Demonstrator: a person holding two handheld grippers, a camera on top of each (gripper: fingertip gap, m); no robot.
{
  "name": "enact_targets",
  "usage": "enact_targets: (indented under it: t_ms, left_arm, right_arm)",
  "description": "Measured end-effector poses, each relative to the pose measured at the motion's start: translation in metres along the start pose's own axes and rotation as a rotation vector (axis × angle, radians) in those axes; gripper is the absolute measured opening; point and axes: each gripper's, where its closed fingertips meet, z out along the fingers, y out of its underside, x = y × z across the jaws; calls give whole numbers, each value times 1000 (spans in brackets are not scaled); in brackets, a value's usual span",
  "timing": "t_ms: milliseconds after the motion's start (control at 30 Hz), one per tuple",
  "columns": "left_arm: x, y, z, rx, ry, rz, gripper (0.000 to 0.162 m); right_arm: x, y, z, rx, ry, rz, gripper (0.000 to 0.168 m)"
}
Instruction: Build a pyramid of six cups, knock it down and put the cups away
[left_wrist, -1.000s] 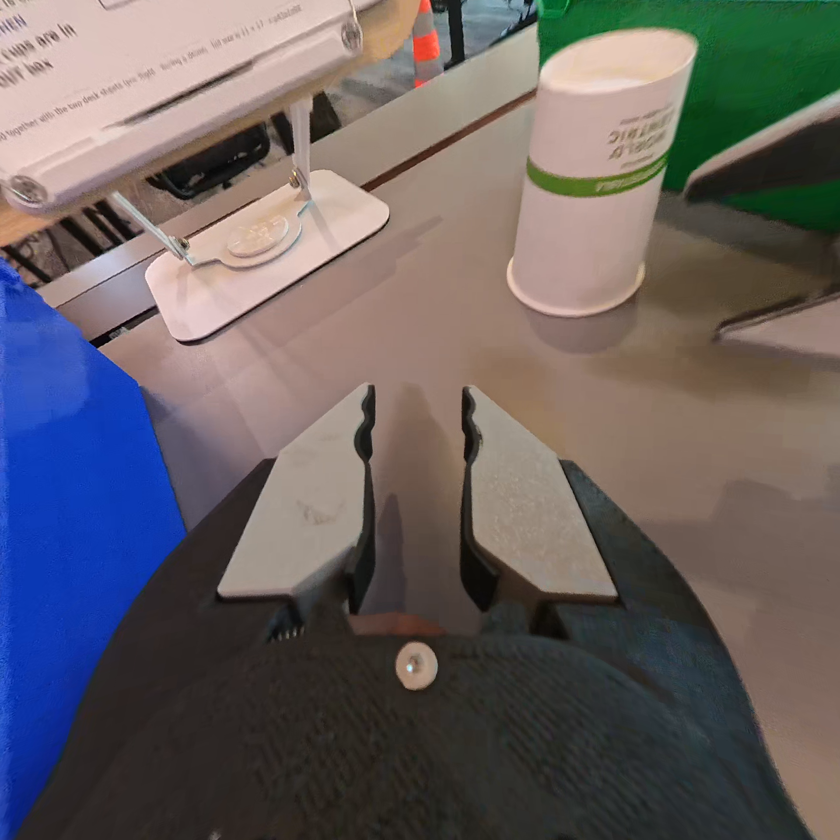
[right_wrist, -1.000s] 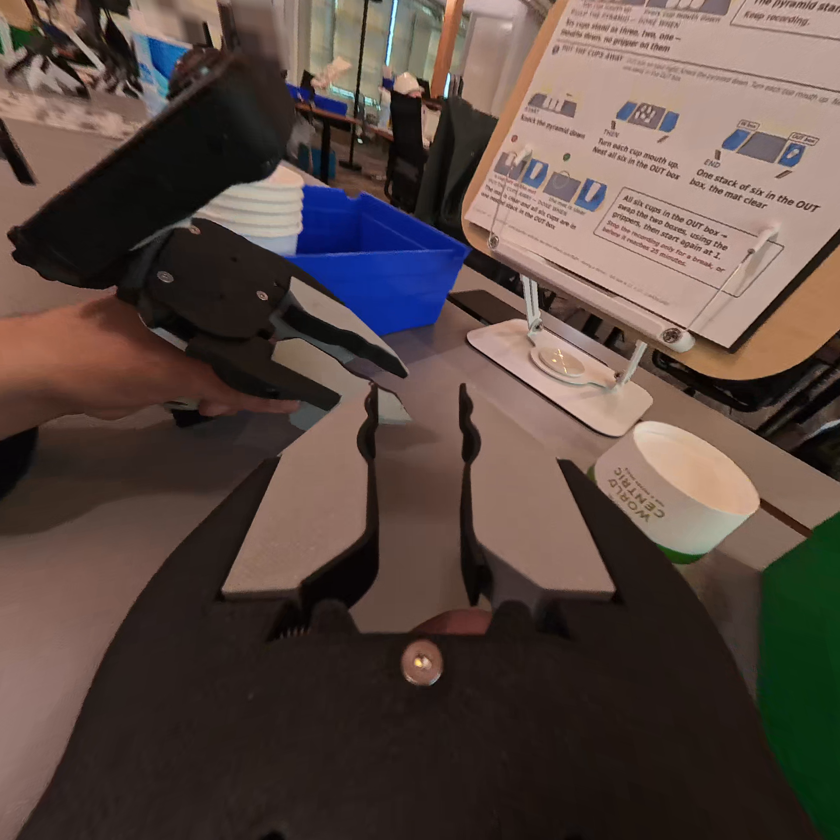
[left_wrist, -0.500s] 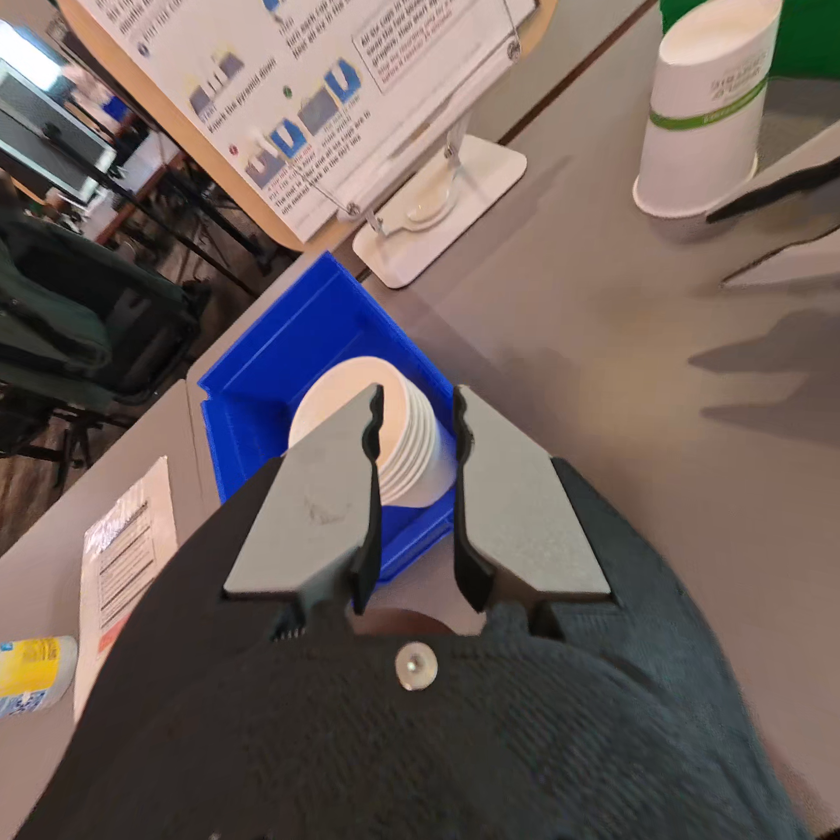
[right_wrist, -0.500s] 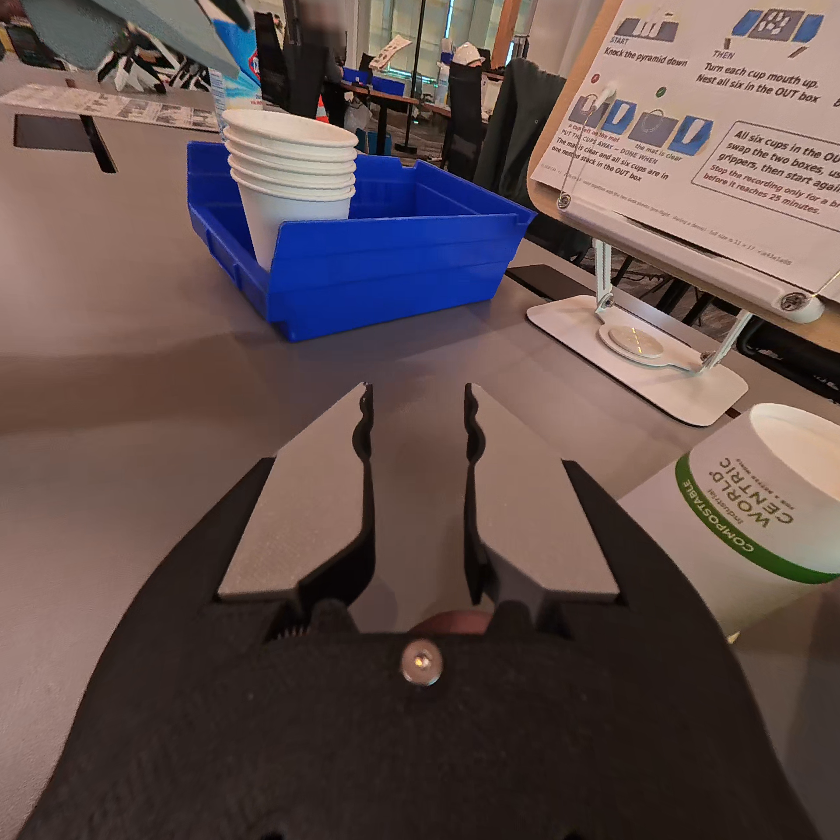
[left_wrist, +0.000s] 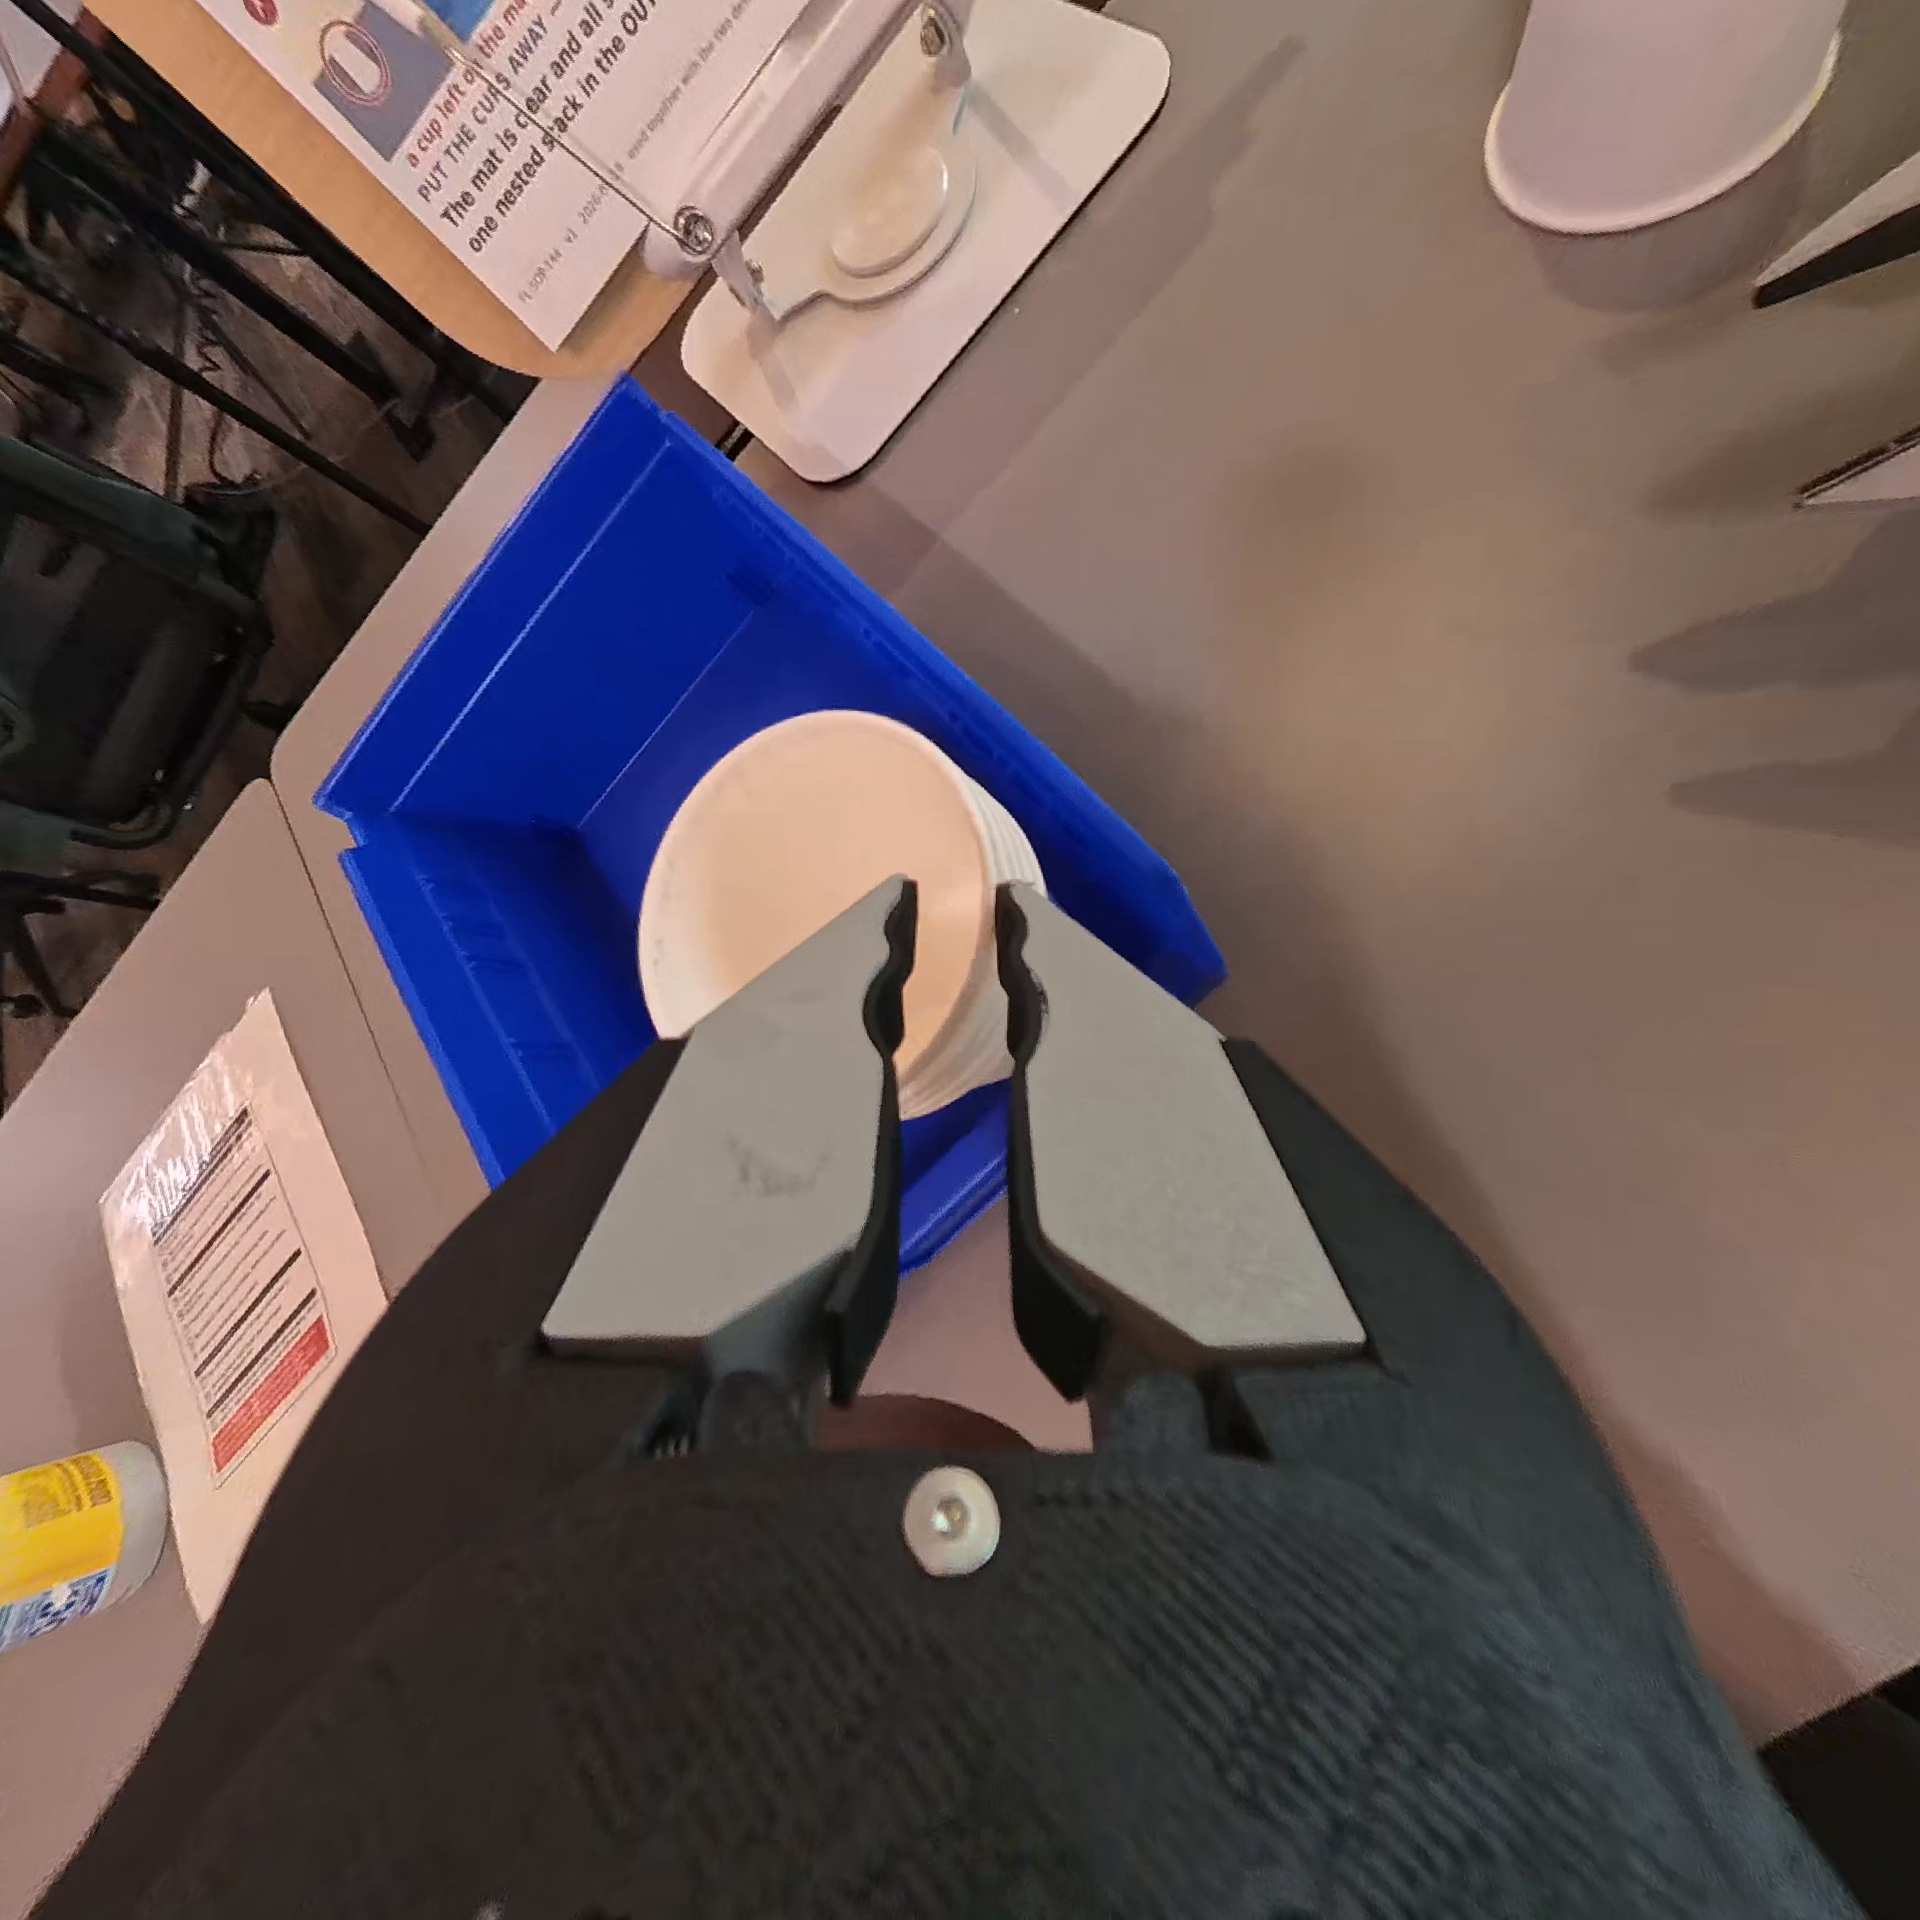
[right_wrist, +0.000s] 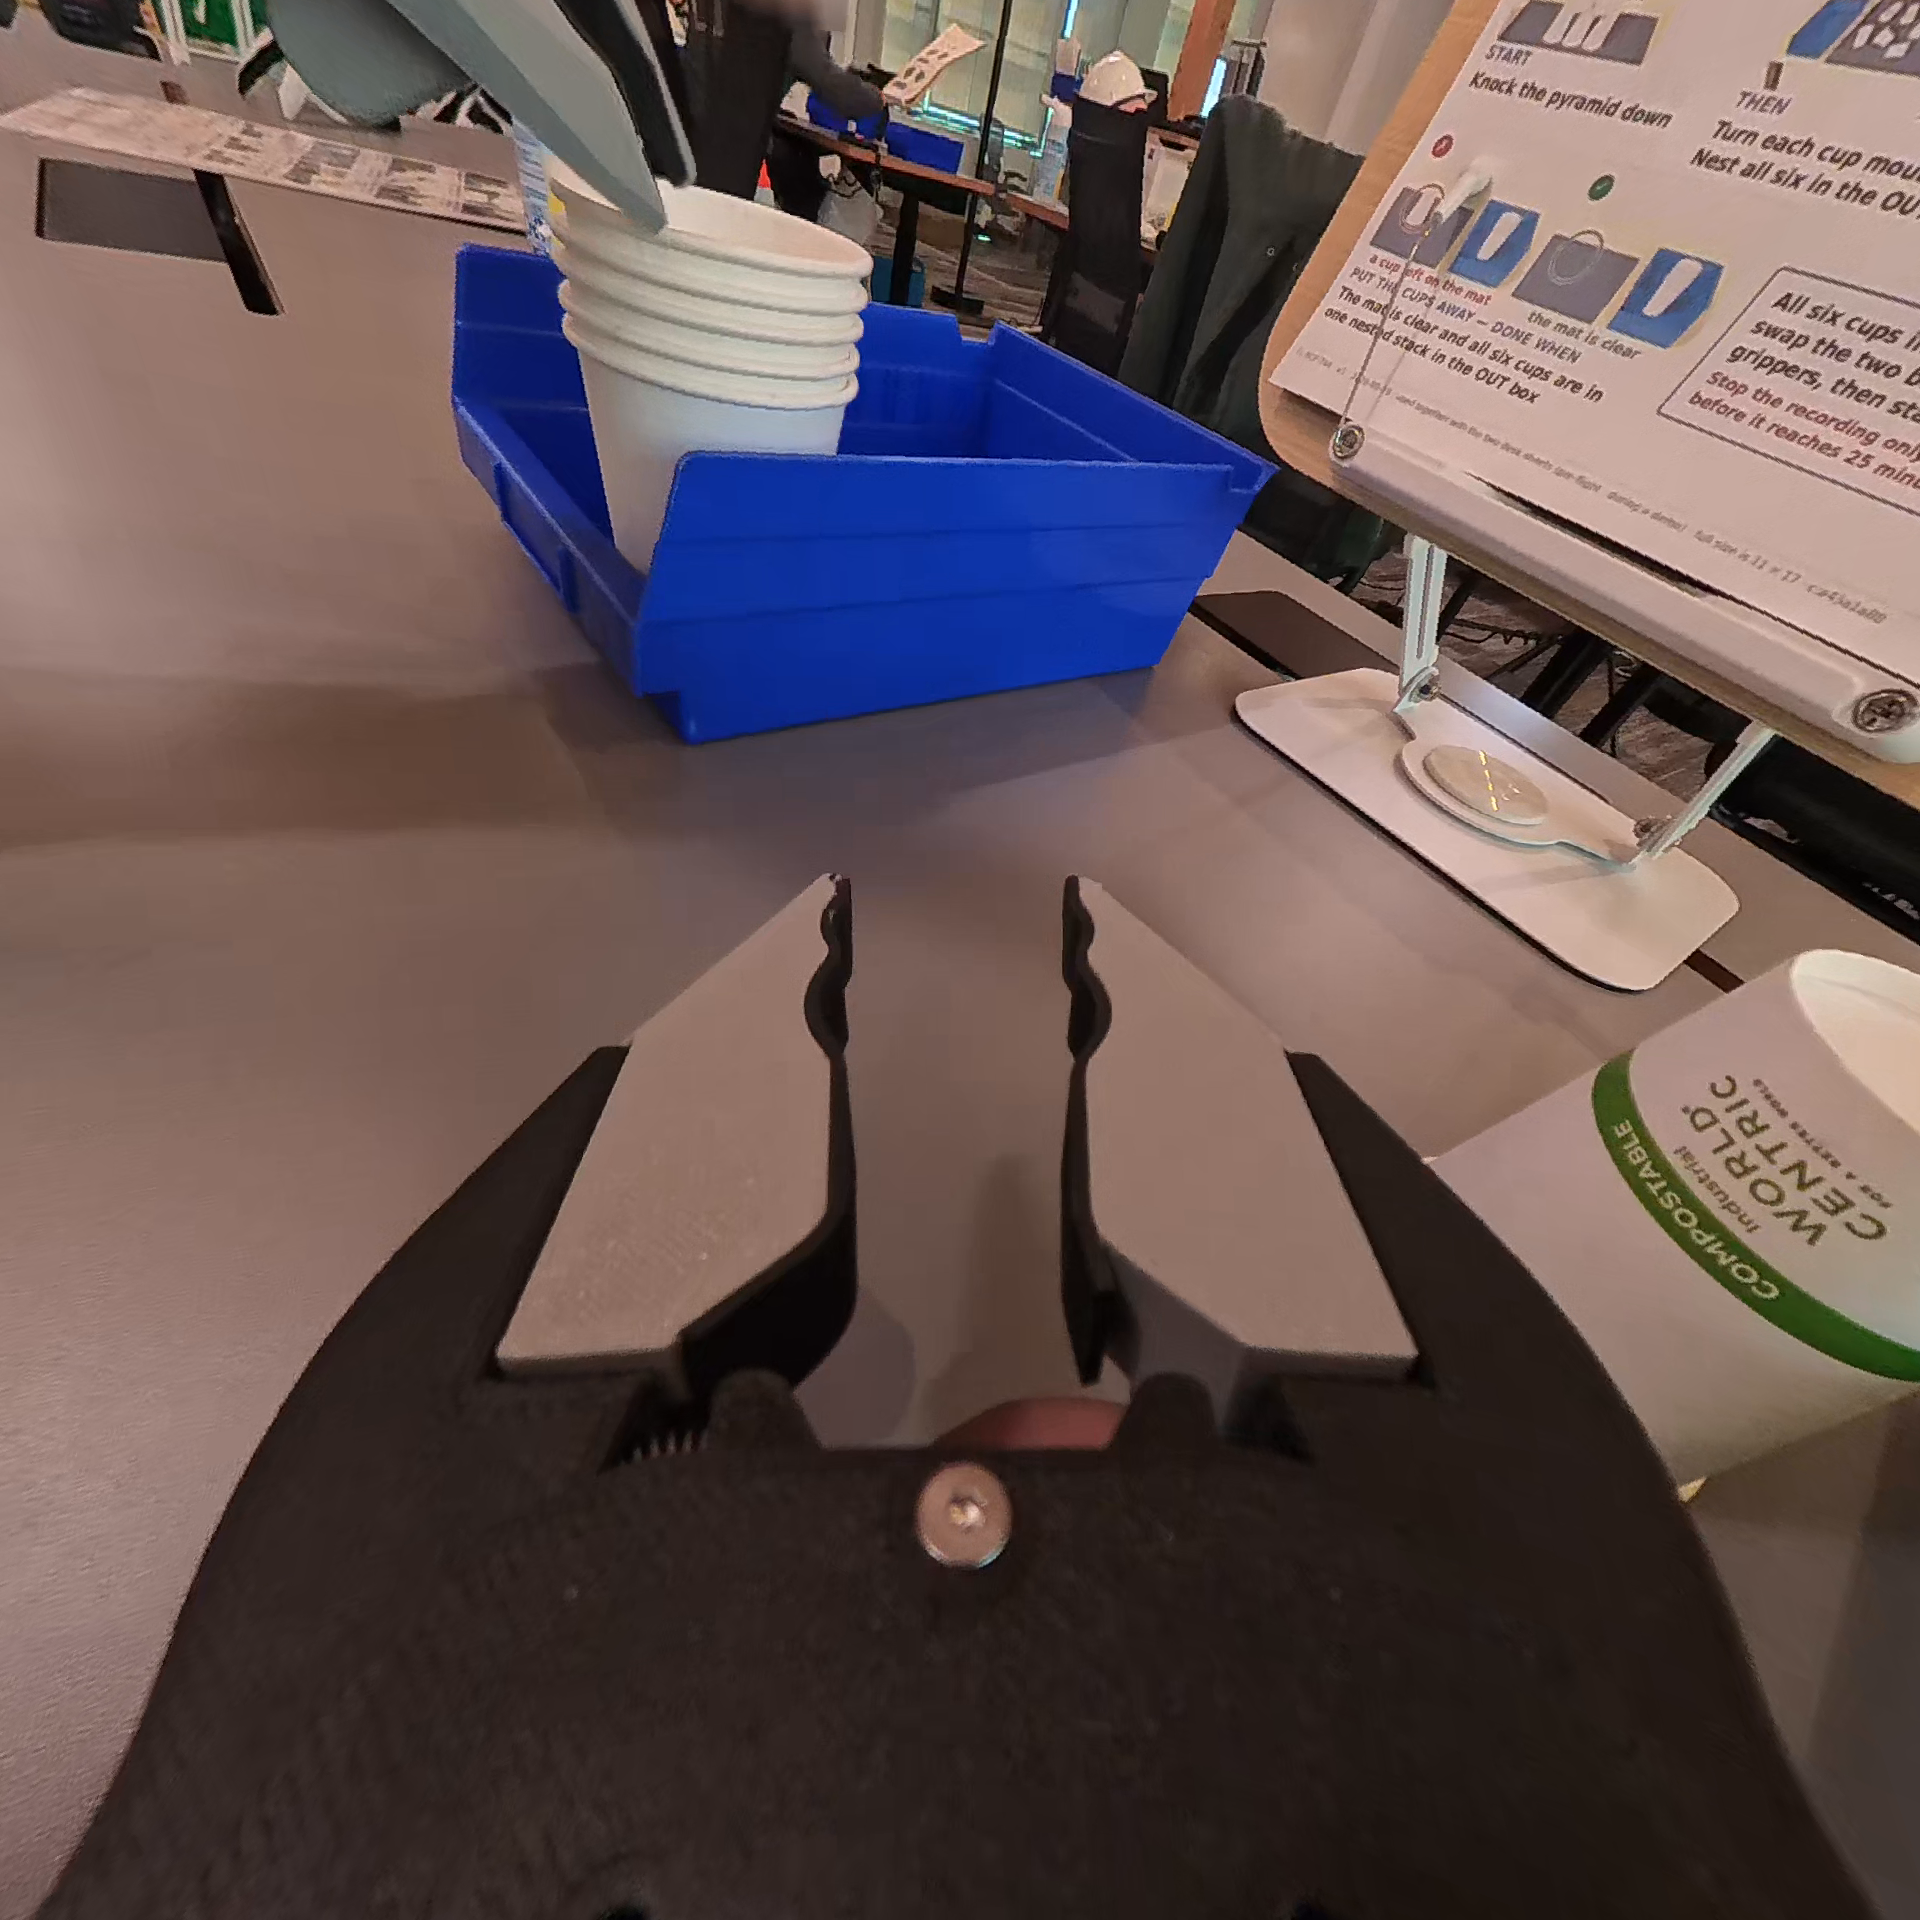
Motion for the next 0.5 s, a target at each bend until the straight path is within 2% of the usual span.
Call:
enact_targets:
  t_ms: [133, 400, 500]
  left_arm:
    - [1, 8, 3, -36, -3, 5, 15]
    - [1, 3, 3, -2, 25, -9, 0]
    - [-4, -6, -4, 40, 9, -9, 1]
  right_arm:
    - [-2, 0, 0, -3, -6, -2, 38]
    - [-5, 1, 1, -10, -12, -20, 38]
    - [-7, 4, 3, -21, -20, -27, 38]
